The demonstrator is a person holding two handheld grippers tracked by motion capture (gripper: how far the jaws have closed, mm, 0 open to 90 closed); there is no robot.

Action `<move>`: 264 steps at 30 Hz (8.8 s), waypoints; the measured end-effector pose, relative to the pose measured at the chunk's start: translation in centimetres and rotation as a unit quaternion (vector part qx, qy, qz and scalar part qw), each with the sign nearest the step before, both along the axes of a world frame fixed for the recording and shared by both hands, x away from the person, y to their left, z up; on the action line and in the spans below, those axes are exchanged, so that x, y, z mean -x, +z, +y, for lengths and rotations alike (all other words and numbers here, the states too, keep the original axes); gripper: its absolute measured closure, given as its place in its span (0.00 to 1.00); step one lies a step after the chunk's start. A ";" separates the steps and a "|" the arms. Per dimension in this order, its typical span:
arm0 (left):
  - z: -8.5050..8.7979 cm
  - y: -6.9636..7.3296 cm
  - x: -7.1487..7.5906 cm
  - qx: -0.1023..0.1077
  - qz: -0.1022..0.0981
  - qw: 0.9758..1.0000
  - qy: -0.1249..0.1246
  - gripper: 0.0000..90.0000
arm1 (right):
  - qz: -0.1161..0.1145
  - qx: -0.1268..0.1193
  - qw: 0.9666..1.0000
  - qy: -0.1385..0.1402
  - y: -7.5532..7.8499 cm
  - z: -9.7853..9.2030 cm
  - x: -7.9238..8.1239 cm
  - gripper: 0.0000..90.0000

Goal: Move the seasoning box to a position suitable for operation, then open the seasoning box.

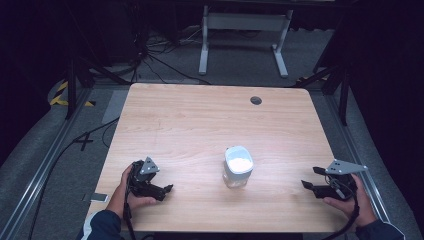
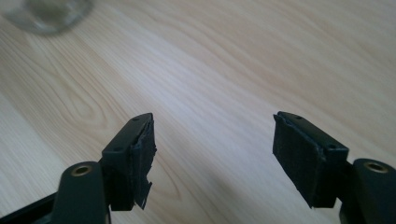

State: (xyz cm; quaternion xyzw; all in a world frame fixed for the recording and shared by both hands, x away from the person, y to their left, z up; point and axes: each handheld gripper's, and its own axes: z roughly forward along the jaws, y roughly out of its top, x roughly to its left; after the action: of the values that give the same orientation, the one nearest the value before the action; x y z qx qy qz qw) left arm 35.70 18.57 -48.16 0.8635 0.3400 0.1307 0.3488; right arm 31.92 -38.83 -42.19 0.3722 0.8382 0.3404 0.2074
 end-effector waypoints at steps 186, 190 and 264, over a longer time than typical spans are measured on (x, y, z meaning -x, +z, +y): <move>-17.7 8.7 -6.2 0.127 -0.106 0.966 -0.200 1.00 | -0.061 -0.078 0.980 0.174 3.8 11.9 -0.7 0.74; -17.9 8.6 -6.2 0.124 -0.105 0.966 -0.200 1.00 | -0.064 -0.080 0.977 0.189 4.4 13.3 -0.9 0.83; 2.1 1.1 2.9 0.003 -0.030 0.998 -0.051 0.50 | -0.108 -0.061 0.976 0.177 5.8 14.5 -3.7 0.80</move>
State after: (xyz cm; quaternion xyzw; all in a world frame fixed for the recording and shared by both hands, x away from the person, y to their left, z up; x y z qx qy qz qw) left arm 32.77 20.63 -47.06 0.8744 0.2853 0.1370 0.3677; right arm 35.67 -24.33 -36.34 0.1910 0.8412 0.4601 0.2104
